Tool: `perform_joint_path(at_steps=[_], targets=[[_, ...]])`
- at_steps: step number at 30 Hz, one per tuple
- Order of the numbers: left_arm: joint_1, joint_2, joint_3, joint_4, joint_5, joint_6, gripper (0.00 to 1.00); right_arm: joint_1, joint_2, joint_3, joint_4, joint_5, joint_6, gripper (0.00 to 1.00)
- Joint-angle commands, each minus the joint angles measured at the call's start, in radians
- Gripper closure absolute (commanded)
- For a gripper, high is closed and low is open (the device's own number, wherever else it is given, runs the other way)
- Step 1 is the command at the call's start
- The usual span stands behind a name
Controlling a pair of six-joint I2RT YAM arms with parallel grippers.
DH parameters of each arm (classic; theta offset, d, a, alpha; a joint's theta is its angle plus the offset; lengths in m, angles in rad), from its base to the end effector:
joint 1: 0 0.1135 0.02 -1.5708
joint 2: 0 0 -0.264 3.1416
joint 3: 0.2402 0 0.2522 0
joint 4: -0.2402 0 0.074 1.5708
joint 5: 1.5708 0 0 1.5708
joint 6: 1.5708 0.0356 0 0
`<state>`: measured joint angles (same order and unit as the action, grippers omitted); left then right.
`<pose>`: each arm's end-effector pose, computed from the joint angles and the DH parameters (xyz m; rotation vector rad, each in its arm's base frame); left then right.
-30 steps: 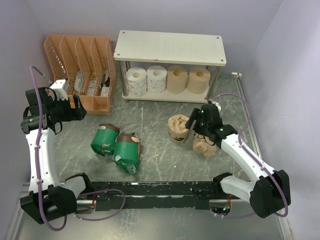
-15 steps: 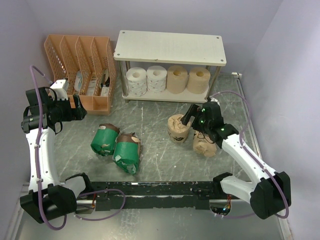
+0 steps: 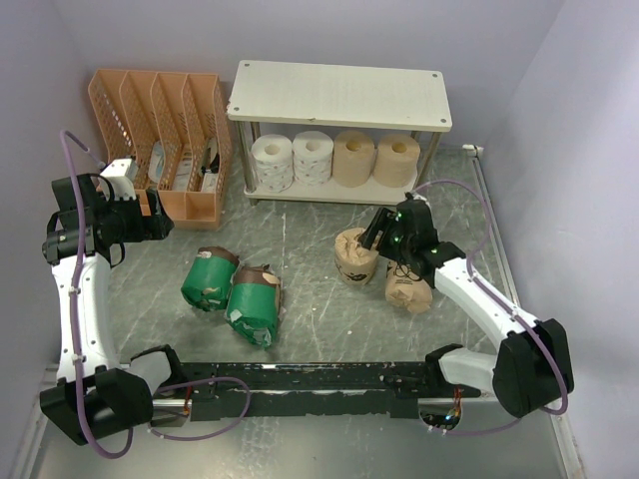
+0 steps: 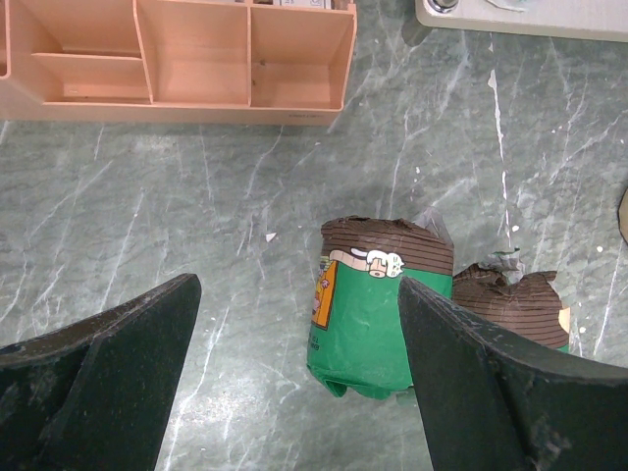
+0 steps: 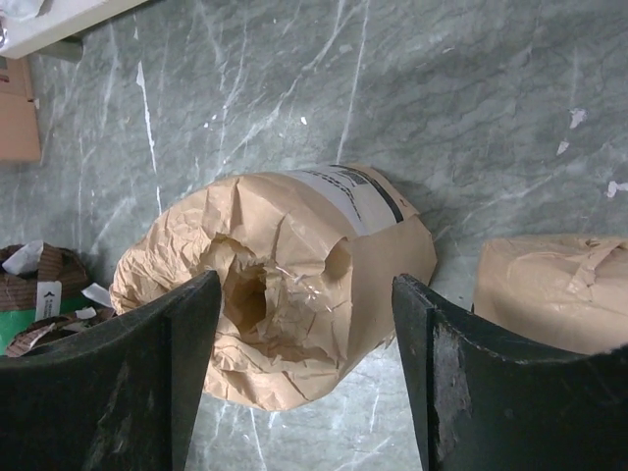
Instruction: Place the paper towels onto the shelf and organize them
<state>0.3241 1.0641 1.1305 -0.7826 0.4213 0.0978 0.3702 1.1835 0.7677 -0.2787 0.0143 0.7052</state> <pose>0.2062 0.0539 0.3505 -0.0358 2.2245 -0.2519 0.2359 0.0910 0.2437 0.3954 2.2919 0.5438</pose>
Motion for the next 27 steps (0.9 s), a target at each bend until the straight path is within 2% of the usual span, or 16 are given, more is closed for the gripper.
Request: perform_joint_path(at_steps=[1,11,14,16,19,27], targets=[[0.01,0.002,0.018,0.02,-0.008,0.003,0.06,-0.005,0.026,-0.011,0.049,-0.007,0.001,0.32],[0.01,0.002,0.016,0.021,-0.008,0.003,0.07,-0.004,0.075,-0.046,0.079,-0.035,0.002,0.39],[0.01,0.0,0.013,0.022,-0.009,0.004,0.07,-0.004,0.091,-0.055,0.088,-0.037,0.006,0.56],[0.01,-0.002,0.013,0.02,-0.01,0.004,0.06,-0.004,0.093,-0.06,0.095,-0.037,0.01,0.77],[0.01,-0.003,0.014,0.019,-0.012,0.004,0.06,-0.005,0.08,-0.051,0.091,-0.036,0.013,1.0],[0.01,-0.004,0.012,0.02,-0.015,0.003,0.06,-0.004,-0.052,0.079,-0.018,-0.018,0.03,1.0]])
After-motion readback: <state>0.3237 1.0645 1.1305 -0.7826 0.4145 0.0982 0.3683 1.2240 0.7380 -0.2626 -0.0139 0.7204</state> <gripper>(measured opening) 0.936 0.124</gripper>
